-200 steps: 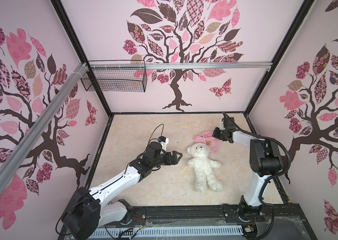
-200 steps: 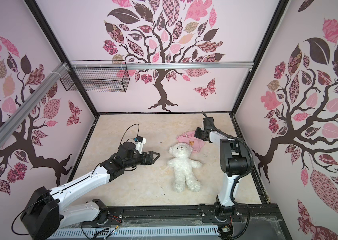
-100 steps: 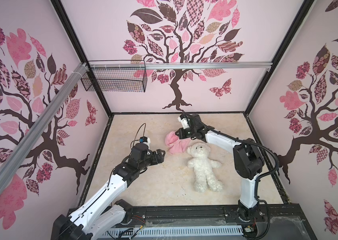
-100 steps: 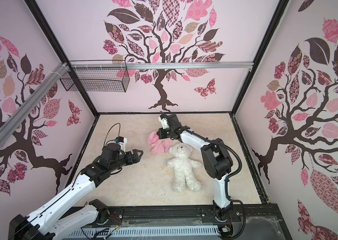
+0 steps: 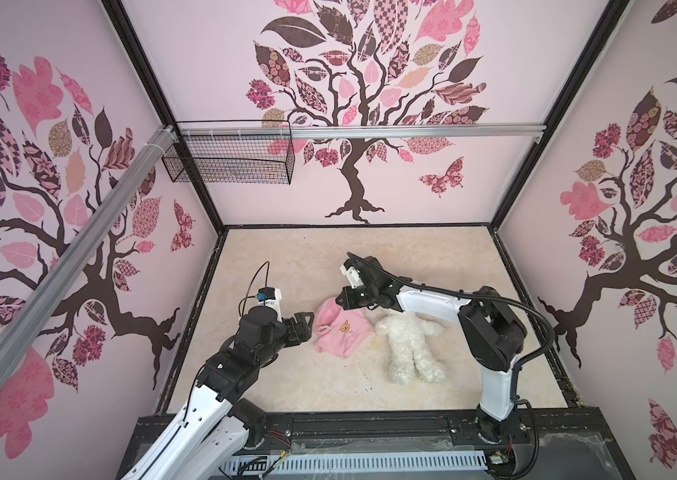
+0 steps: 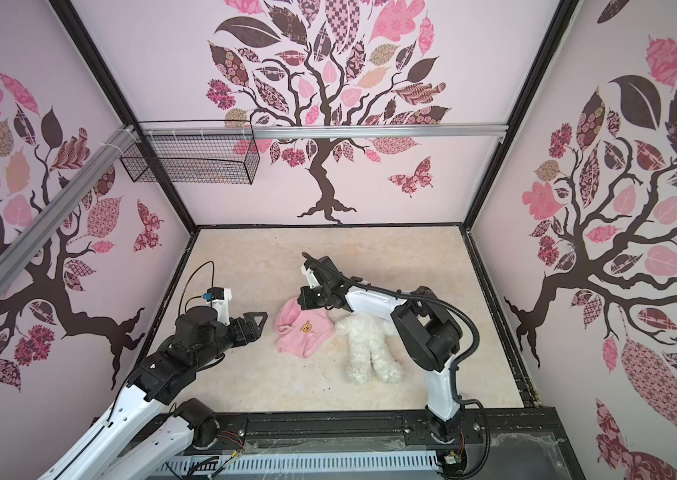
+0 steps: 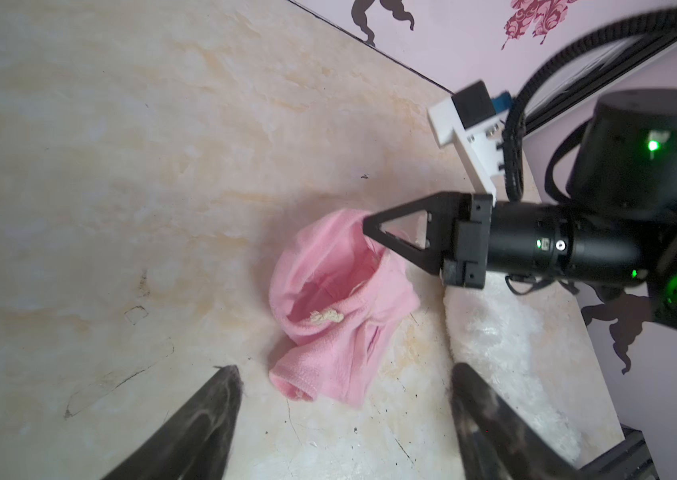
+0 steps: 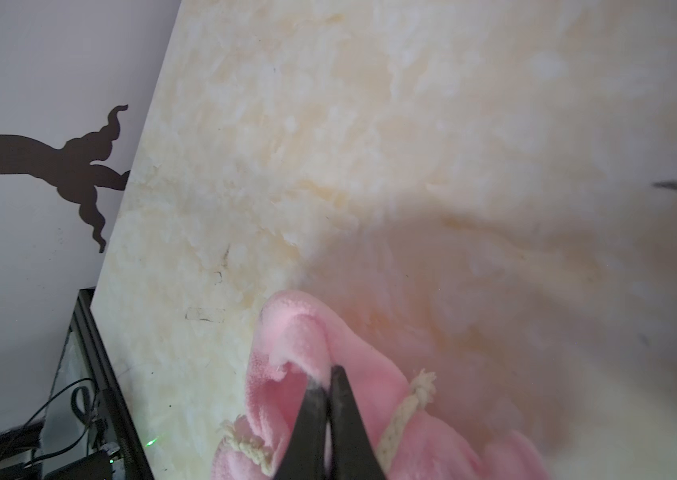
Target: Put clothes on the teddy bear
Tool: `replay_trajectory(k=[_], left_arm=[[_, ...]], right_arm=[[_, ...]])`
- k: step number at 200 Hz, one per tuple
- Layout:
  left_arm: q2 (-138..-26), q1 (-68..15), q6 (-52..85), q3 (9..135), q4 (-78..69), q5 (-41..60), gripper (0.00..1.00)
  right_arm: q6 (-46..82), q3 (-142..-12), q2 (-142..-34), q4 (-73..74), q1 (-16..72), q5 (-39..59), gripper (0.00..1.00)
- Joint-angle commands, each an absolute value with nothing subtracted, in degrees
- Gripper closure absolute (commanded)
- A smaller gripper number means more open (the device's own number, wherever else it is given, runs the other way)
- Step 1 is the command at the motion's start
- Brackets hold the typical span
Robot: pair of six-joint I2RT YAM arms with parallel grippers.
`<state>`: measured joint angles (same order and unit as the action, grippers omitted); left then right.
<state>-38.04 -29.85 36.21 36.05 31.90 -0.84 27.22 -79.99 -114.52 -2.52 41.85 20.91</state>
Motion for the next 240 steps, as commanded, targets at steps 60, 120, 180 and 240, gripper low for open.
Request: replay_trajectory(k=[60,120,180,240], left_arm=[[-60.1,-39.8,28.1,34.5,15.2,-0.8,0.31],[-83.0,-39.7,20.9,46.7,14.3,-7.1,0.41],[-95.9,-38.3,13.5,57.2,20.0,-9.3,0.42],[-98.5,-35.8,10.2,59.4,21.2,-4.0,0.47]], right_arm=[[25.7,-88.8,-114.8,-5.0,33.5,33.0,0.49],[21.9,-66.1,-90.5,-4.6,25.6,22.1,0.40],[16.5,-49.6,-74.2,-9.1,25.5,4.6,0.10],[17.0,-45.7,-73.2,-8.2,25.5,5.5,0.02]])
